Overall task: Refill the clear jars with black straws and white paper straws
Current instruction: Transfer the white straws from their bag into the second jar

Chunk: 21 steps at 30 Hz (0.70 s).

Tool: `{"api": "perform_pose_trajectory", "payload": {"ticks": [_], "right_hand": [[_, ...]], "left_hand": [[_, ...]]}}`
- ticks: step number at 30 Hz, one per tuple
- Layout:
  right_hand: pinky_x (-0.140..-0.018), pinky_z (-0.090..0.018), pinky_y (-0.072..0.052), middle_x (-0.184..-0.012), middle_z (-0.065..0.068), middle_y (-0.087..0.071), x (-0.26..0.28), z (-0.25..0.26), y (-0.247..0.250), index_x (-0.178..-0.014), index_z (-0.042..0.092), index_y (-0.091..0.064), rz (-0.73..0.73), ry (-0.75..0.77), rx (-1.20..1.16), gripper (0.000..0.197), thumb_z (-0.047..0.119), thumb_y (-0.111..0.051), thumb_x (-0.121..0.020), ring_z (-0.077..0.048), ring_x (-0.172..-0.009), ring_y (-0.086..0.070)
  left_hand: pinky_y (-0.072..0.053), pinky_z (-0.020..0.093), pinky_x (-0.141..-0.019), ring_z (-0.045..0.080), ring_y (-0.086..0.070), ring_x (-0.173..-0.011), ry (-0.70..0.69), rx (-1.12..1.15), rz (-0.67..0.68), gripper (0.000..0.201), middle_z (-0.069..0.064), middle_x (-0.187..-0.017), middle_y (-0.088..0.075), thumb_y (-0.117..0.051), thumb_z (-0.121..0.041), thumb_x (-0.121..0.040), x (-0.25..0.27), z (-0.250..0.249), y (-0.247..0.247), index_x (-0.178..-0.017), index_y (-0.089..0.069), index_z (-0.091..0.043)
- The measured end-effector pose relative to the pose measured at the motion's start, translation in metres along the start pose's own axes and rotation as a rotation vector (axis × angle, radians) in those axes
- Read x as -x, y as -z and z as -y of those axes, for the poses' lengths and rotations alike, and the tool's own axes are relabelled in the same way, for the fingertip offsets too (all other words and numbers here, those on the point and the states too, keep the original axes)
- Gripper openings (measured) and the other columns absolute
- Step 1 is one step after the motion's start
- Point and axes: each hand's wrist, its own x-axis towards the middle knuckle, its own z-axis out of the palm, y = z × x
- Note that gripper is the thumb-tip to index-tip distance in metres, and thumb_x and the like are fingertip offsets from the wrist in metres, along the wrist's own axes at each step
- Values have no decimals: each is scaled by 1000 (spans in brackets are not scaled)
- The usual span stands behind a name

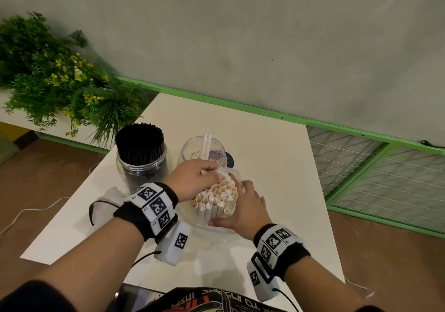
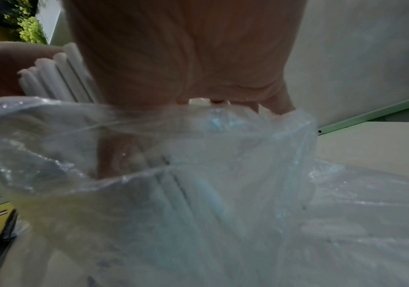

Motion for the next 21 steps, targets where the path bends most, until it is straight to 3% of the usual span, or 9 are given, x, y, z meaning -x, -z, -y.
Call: {"api": "perform_pose_trajectory", "payload": {"ticks": [6, 7, 10, 11, 13, 15, 18, 21], "right_hand": [[-106, -52, -31, -132, 3, -31, -4, 0, -3, -146, 45, -2, -8, 38, 61, 124, 85, -66, -48, -24, -125, -41], [-106, -52, -31, -132, 3, -31, -4, 0, -4, -146, 45, -3, -12, 43, 61, 124, 85, -66, -47, -24, -125, -42], [-105, -54, -31, -130, 4, -33, -5, -2, -8, -145, 45, -5, -25, 49, 26, 126, 85, -66, -42, -24, -123, -43], [-105, -54, -31, -130, 5, -34, -4, -3, -9, -145, 44, -6, -26, 50, 12, 127, 85, -66, -42, -23, -123, -43], [-105, -54, -31, -130, 6, -34, -3, -6, -9, -144, 44, -6, -26, 49, -12, 127, 85, -67, -41, -22, -124, -43], [-105, -53, -31, -130, 6, -34, -2, -9, -9, -143, 45, -8, -25, 48, -21, 125, 84, -68, -41, -22, -124, -42], [-105, -53, -31, -129, 6, -34, -2, -12, -11, -143, 43, -14, -19, 37, -2, 120, 85, -67, -43, -22, -123, -42], [-106, -51, -30, -129, 7, -34, -3, -16, -13, -142, 44, -19, -8, 21, 13, 116, 84, -67, -45, -21, -123, -41]], "left_hand": [[-44, 32, -98, 13, -60, -104, 43, 24, 49, 20, -5, -110, -66, -65, -34, -87, -5, 8, 5, -104, -68, -24], [-47, 33, -94, 15, -62, -99, 72, 81, 69, 14, -5, -104, -68, -63, -30, -89, -5, 8, 4, -101, -66, -23], [-45, 28, -62, 21, -53, -72, 129, 210, 116, 7, 0, -84, -64, -59, -25, -93, -4, 7, -1, -93, -60, -19], [-45, 31, -62, 22, -51, -73, 139, 242, 126, 9, 6, -85, -63, -60, -27, -93, -4, 9, -1, -91, -60, -18], [-51, 45, -83, 27, -59, -86, 157, 324, 128, 13, 15, -101, -69, -64, -32, -88, -4, 12, 0, -92, -62, -20], [-45, 52, -100, 31, -64, -103, 184, 420, 109, 16, 14, -109, -71, -66, -31, -86, -3, 16, 1, -98, -62, -22], [-41, 49, -106, 30, -63, -111, 178, 518, 137, 24, 10, -106, -73, -64, -20, -91, 0, 18, 2, -114, -57, -21], [-43, 43, -105, 24, -63, -111, 131, 439, 149, 29, 7, -112, -71, -68, -30, -85, 9, 21, 8, -113, -62, -26]]}}
